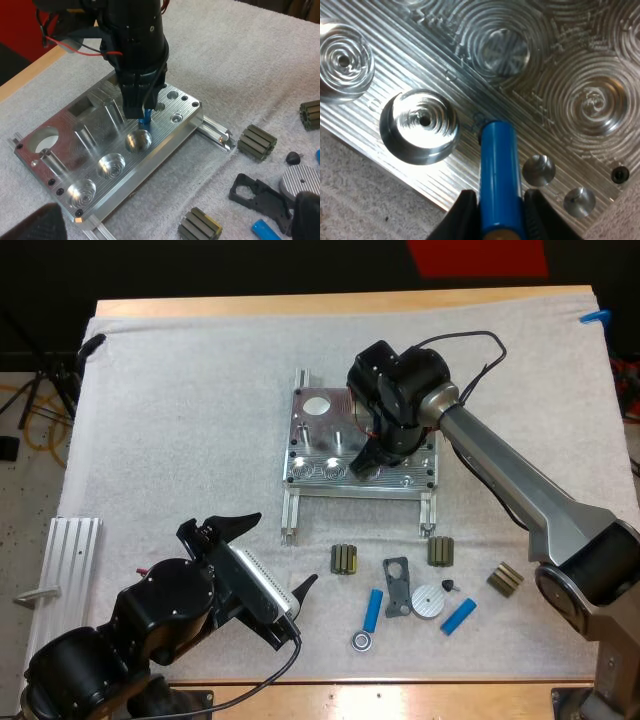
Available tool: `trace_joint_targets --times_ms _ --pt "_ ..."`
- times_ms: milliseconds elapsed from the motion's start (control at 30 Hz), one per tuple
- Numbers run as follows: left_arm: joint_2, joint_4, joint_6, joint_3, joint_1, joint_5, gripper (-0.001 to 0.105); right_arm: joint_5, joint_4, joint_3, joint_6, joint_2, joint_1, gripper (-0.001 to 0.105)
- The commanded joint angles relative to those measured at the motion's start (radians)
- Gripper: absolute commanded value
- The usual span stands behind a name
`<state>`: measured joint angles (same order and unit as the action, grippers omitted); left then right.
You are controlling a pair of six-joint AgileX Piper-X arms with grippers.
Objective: Load cells from left to right
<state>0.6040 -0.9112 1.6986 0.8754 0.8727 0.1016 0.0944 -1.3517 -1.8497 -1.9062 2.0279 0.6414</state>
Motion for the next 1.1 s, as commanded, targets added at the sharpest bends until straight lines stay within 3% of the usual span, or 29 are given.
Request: trace_joint_targets --times_ms 0,367,833,1067 --pt "-0.001 0.012 0.014 0.003 0.005 0.021 0.088 -0.002 -0.013 -0.01 -0.004 -0.001 -0.002 0.0" --pt "-0.001 0.012 0.014 0.003 0.005 0.021 0.088 -0.048 0.003 -0.01 -0.004 0.004 -0.002 0.0" --pt "-0.001 0.012 0.014 0.003 0.005 0.021 0.088 -0.015 0.108 -0.01 0.027 0.028 -0.002 0.0" --pt "-0.001 0.012 0.014 0.003 0.005 0.021 0.088 0.0 0.076 -0.01 0.052 0.045 -0.002 0.0"
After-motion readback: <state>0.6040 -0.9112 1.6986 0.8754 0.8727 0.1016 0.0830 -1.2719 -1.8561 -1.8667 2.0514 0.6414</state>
